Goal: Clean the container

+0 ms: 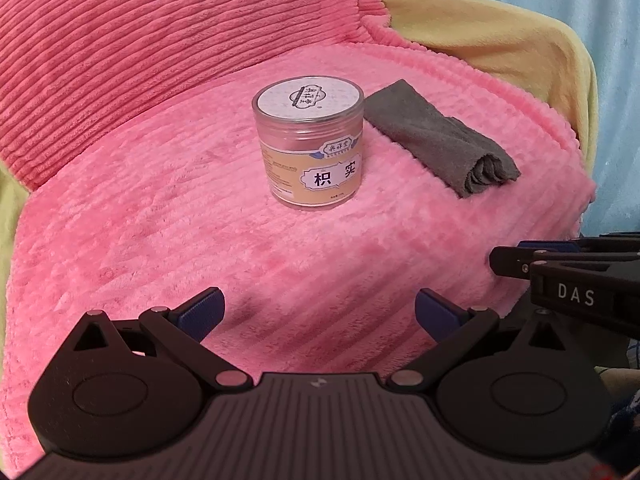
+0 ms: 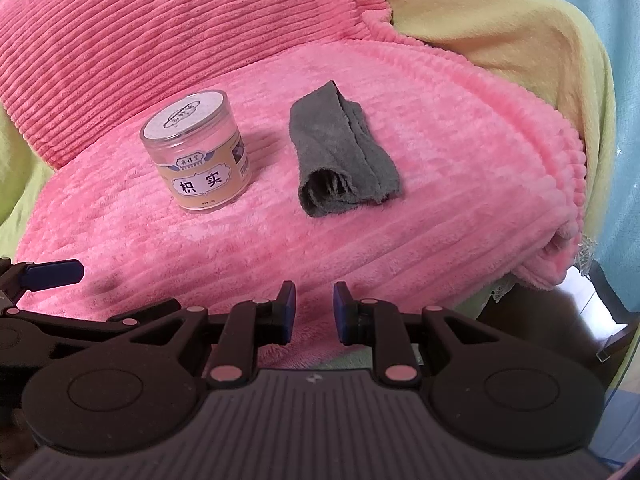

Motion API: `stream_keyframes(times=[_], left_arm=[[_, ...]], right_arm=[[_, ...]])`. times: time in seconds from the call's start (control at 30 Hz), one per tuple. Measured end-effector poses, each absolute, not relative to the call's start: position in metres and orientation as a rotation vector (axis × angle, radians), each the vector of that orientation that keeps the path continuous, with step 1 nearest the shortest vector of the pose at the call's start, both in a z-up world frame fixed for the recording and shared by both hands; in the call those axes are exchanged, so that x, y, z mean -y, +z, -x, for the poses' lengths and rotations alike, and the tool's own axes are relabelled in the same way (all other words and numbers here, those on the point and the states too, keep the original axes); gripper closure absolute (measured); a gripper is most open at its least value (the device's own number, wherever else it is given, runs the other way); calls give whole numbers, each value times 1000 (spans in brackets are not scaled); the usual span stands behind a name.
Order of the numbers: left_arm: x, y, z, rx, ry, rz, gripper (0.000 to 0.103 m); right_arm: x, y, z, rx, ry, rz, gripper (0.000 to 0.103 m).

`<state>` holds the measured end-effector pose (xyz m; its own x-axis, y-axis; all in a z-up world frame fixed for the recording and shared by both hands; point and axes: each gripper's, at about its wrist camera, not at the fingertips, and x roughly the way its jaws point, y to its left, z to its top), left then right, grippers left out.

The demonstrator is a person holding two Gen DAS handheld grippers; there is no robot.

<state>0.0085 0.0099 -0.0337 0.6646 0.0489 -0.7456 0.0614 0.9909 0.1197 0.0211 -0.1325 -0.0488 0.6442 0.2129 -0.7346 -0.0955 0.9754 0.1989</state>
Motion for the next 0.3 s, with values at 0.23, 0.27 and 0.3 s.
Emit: stream_keyframes(times=[0.23,0.27,0.3], left_arm=[[-14,-35,-8,-851,-9,-148,1],[-14,-36,-9,-854,-12,-145,1],[-15,-36,-9,-856,-15,-138,1]], right_arm=[[132,-49,-22,-856,181,-146,85],[131,-49,-22,-857,182,-146,85],[131,-49,-22,-857,183,-146,85]])
